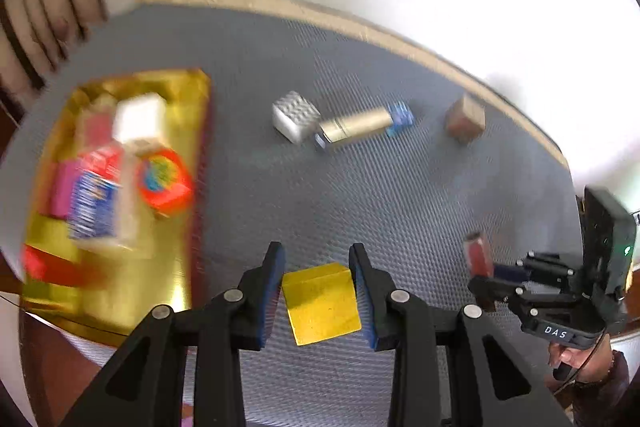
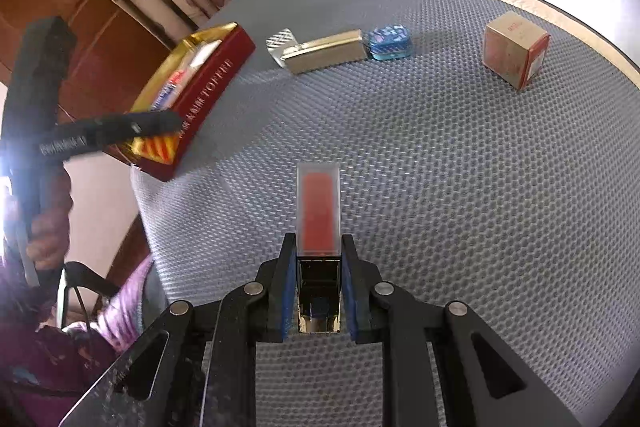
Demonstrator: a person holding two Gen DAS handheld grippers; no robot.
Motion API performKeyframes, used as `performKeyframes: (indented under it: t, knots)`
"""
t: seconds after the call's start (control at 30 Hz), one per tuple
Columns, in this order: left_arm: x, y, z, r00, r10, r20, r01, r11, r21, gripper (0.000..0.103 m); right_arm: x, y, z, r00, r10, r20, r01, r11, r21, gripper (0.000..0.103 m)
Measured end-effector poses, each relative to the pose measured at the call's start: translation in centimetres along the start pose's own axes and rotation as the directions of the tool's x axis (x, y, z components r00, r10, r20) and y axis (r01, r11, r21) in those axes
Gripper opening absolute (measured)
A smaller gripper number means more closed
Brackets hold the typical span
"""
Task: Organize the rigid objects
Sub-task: 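Place striped block in tin with left tool while right lifts lipstick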
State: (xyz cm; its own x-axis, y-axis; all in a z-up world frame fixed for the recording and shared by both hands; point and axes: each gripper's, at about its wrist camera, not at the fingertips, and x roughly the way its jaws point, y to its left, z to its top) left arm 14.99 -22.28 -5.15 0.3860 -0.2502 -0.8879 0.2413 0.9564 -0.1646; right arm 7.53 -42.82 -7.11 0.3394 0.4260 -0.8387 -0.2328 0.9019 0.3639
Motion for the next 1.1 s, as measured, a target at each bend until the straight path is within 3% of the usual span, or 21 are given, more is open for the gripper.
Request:
performKeyframes:
  t: [0.13, 0.3, 0.47, 0.53, 0.7, 0.8, 0.9, 0.93, 1.03, 1.1]
  knots:
    - [-2.0, 4.2, 0.9, 0.996, 0.075, 0.044, -0.073, 0.996, -0.043, 0.034, -0.4, 2.0, 0.5, 0.999, 0.022, 0.028, -0.022, 1.000, -0.015, 0.018]
    - [-1.4, 9.7, 0.9, 0.991, 0.137, -0.001, -0.137, 0.986, -0.092, 0.034, -0.8, 5.0, 1.5, 0.997, 0.062, 0.051, -0.059, 0.997, -0.052, 0.018]
    - [0.6, 11.6, 0.0, 0.991, 0.133, -0.026, -0.135, 0.985, -0.111, 0.034, -0.9, 8.0, 2.8, 0.993, 0.102, 0.063, -0.097, 0.992, -0.084, 0.019]
    - [1.1, 11.4, 0.0, 0.989, 0.147, -0.015, -0.148, 0.986, -0.075, 0.035, -0.8, 9.2, 3.4, 0.991, 0.117, 0.070, -0.110, 0.989, -0.096, 0.019]
    - [1.1, 10.8, -0.4, 0.960, 0.278, 0.021, -0.278, 0.961, 0.013, 0.041, -0.6, 12.0, 5.5, 0.986, 0.135, 0.094, -0.123, 0.985, -0.125, 0.019]
    - [-1.3, 11.5, -1.2, 0.973, 0.217, 0.075, -0.216, 0.976, -0.016, 0.042, 0.0, 13.3, 6.4, 0.991, 0.096, 0.090, -0.082, 0.986, -0.145, 0.020]
    - [-4.3, 12.4, -2.5, 0.973, 0.186, 0.133, -0.179, 0.982, -0.065, 0.047, 1.8, 14.3, 5.7, 0.999, -0.035, 0.025, 0.040, 0.979, -0.202, 0.029]
    - [-5.1, 12.7, -2.9, 0.975, 0.170, 0.146, -0.159, 0.984, -0.080, 0.049, 2.8, 14.3, 5.3, 0.997, -0.075, 0.001, 0.074, 0.975, -0.211, 0.036]
    - [-6.8, 13.2, -5.1, 0.977, 0.132, 0.166, -0.114, 0.987, -0.110, 0.049, 5.4, 13.9, 4.7, 0.983, -0.175, -0.047, 0.160, 0.958, -0.238, 0.036]
    - [-7.4, 13.3, -6.6, 0.978, 0.127, 0.166, -0.109, 0.987, -0.114, 0.049, 7.0, 12.9, 4.9, 0.980, -0.181, -0.079, 0.159, 0.961, -0.226, 0.036]
